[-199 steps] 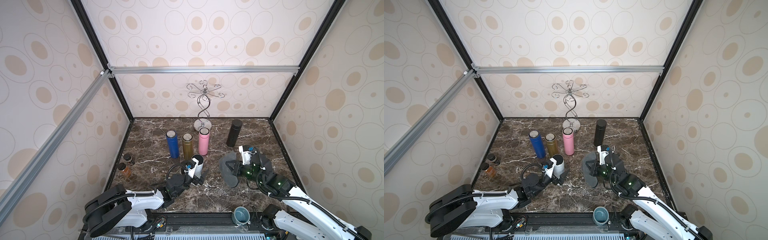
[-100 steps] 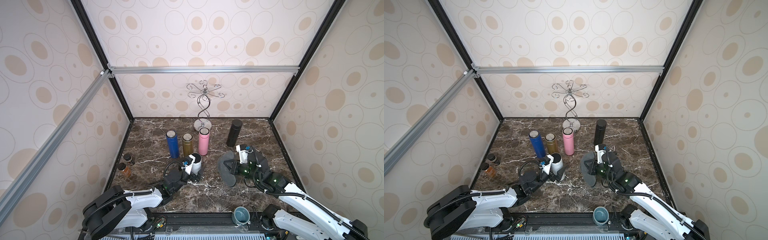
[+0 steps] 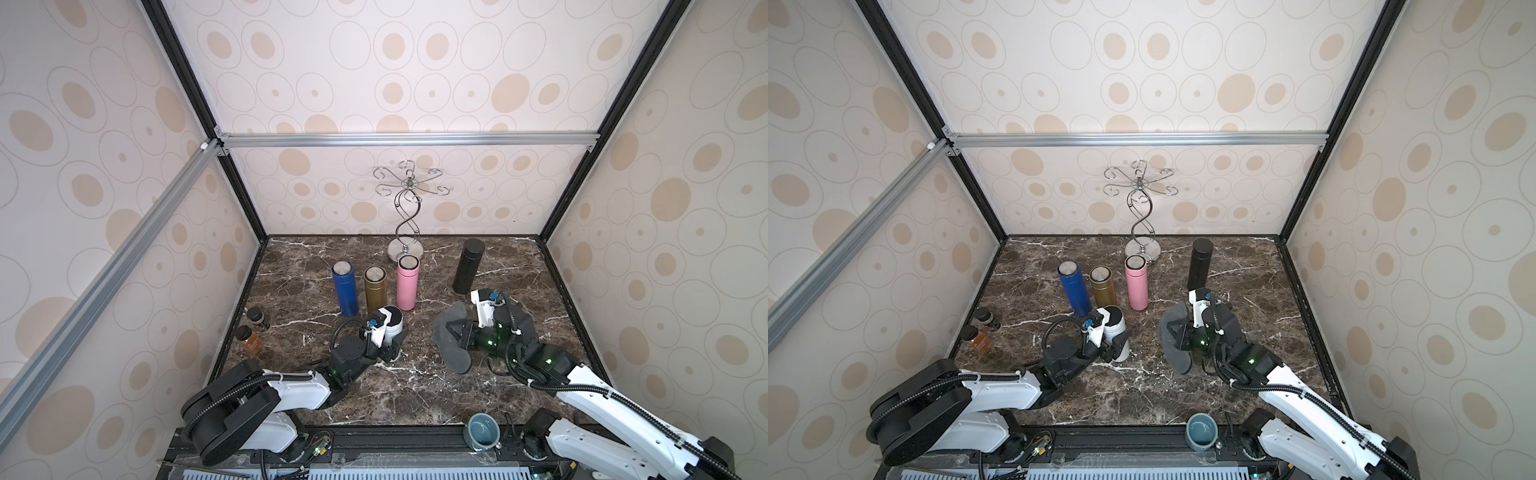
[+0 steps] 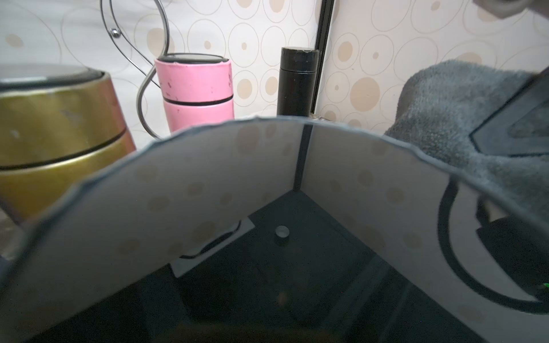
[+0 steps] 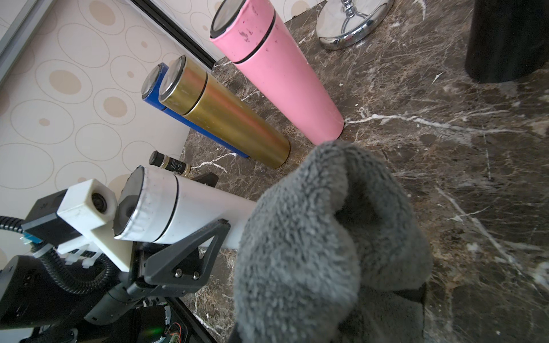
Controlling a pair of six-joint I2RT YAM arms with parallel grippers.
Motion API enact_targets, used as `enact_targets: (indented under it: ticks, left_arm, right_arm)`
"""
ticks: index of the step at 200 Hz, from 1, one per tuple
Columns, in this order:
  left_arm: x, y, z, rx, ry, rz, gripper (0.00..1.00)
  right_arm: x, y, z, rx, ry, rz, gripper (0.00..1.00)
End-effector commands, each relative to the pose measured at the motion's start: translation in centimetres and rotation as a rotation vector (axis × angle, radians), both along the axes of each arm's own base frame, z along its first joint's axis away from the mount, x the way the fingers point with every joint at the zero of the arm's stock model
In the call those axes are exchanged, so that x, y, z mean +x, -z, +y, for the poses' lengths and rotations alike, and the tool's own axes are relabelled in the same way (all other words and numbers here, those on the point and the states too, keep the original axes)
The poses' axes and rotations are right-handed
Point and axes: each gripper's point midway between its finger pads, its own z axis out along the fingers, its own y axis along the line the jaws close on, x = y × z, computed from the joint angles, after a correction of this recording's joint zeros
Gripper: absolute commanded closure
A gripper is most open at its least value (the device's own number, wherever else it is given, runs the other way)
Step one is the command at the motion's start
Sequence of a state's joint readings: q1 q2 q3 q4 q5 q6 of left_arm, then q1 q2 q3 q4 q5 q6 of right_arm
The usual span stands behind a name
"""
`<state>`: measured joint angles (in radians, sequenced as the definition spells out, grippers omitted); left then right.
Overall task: Wipe the surface of the thermos
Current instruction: Wipe the dirt from the surface of the thermos.
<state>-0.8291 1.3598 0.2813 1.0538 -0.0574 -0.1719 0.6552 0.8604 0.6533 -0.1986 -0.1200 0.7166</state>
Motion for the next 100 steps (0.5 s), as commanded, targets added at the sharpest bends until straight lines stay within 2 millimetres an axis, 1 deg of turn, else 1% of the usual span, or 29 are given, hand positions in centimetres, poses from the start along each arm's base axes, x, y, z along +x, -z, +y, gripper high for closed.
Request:
enact_targets:
  ticks: [1,9,25,33,41,53,64,79,100]
  left_arm:
    - [0.6,-1.7,-0.5,-0.056,0.002,-0.022,0.42]
    - [0.6,-1.7,-0.5,-0.057,0.001,-0.025,0.48]
    - [0.7,-1.8,-0.5,-0.058,0.000,-0.025,0.51]
    - [0.7,-1.8,-0.4,-0.059,-0.002,-0.026,0.56]
    - [0.6,-1.9,-0.4,-0.060,-0.004,-0.027,0.68]
    - [0.7,-2.2,-0.1,-0.069,-0.017,-0.030,1.00]
    - [0.9,-2.6,0.1,-0.082,-0.033,-0.028,1.00]
    - [1.4,-3.8,0.8,-0.123,-0.088,-0.022,1.00]
    - [2.5,-5.9,1.7,-0.193,-0.178,0.014,1.00]
  right_arm:
    - [0.0,-1.5,0.0,0.021,0.003,-0.030,1.00]
    - [0.0,-1.5,0.1,0.020,0.001,-0.028,1.00]
    - [-0.1,-1.6,0.1,0.023,-0.003,-0.028,1.00]
    - [-0.1,-1.5,0.2,0.023,-0.006,-0.027,1.00]
    - [-0.2,-1.5,0.2,0.026,-0.010,-0.024,1.00]
    - [-0.3,-1.7,0.5,0.037,-0.025,-0.026,1.00]
    - [-0.5,-1.9,0.9,0.052,-0.039,-0.027,1.00]
    - [-1.0,-2.3,1.8,0.082,-0.074,-0.042,1.00]
    - [-2.3,-3.0,3.8,0.140,-0.152,-0.094,1.00]
